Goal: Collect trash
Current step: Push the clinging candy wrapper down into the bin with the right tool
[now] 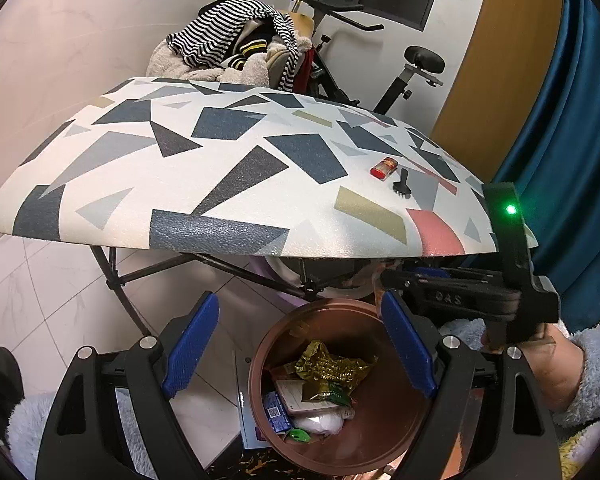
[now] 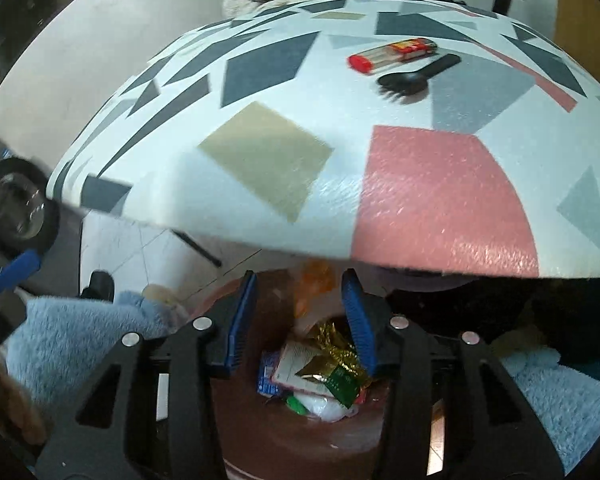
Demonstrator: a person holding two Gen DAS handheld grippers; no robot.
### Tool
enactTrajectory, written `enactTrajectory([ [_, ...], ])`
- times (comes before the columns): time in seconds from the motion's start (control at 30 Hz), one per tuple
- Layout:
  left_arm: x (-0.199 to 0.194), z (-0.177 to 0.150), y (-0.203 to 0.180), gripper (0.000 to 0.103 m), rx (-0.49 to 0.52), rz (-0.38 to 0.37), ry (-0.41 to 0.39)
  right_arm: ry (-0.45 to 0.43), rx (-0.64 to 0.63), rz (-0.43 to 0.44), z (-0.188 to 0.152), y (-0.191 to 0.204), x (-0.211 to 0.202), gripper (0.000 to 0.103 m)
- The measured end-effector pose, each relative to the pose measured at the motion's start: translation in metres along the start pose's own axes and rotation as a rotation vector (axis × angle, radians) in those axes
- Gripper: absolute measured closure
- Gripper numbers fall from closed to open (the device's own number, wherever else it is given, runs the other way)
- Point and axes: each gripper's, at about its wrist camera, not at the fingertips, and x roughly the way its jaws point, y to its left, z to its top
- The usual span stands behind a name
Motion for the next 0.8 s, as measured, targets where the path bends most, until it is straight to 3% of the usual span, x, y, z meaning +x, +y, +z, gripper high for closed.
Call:
enactTrajectory([
  [0.13,0.000,0.000,0.001,0.022,-0.005,0.002,0.000,-0.011,-0.005,-0.003,0.006,0.001,0.007,0.058],
  [0.2,-0.001,0.000,0.003,0.022,-0.009,0.002,0.000,-0.011,-0.014,0.005,0.007,-0.001,0.009,0.068],
  [0.27,-0.001,0.001,0.004,0.022,-0.011,0.003,-0.001,0.000,-0.041,0.033,0.007,0.000,0.010,0.091],
  [0.7,0.002,0.001,0.004,0.022,-0.014,-0.001,0.000,0.238,-0.121,0.104,-0.025,-0.007,0.034,0.092],
  [0.8,0.002,0.001,0.003,0.022,-0.014,0.000,0.001,0.222,-0.140,0.087,-0.027,-0.008,0.025,0.072],
])
